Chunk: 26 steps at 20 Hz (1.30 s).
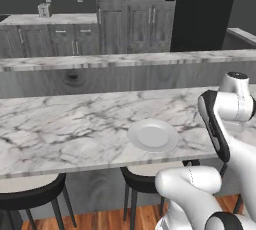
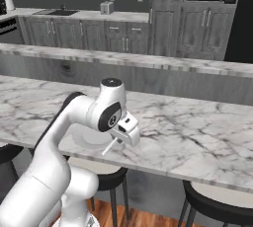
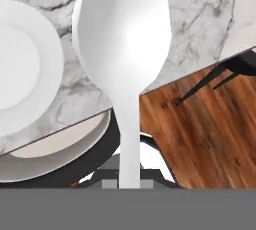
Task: Take the fork and place it on the left side of the plate. Then take the spoon and place it on the right side of the plate. Make sure they're directly next to the plate.
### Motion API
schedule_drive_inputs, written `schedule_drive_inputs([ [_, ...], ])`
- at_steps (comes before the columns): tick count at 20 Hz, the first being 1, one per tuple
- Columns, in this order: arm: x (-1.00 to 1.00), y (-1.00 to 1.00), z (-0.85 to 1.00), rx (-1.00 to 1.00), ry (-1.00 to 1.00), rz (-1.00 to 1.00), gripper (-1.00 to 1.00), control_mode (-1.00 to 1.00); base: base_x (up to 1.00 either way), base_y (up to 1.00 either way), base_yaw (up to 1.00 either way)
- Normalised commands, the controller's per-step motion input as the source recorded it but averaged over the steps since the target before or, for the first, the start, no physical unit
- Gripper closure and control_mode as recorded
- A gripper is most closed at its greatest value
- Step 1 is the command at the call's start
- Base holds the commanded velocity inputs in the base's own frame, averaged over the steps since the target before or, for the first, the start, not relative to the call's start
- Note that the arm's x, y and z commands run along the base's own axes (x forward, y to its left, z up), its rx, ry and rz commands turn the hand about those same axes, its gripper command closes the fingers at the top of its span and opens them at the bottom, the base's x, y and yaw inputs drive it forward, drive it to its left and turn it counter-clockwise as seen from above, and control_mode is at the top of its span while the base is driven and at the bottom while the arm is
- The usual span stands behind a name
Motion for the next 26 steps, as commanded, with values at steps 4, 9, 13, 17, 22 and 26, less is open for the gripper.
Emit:
schedule_drive_inputs([
  [4, 0.48, 0.08, -0.40, -0.05, 0.08, 0.15, 1.00, -1.00, 0.00, 0.00, 0.00],
  [9, 0.56, 0.03, -0.40, -0.05, 0.07, 0.12, 1.00, -1.00, 0.00, 0.00, 0.00],
  [13, 0.50, 0.00, -0.45, 0.00, 0.02, 0.09, 1.00, -1.00, 0.00, 0.00, 0.00],
  [17, 0.36, 0.00, -0.46, 0.00, 0.00, 0.08, 1.00, -1.00, 0.00, 0.00, 0.00],
  [22, 0.34, 0.00, -0.37, 0.00, 0.00, 0.07, 1.00, -1.00, 0.00, 0.00, 0.00],
  [26, 0.22, -0.08, -0.31, 0.00, 0.00, 0.03, 1.00, -1.00, 0.00, 0.00, 0.00],
])
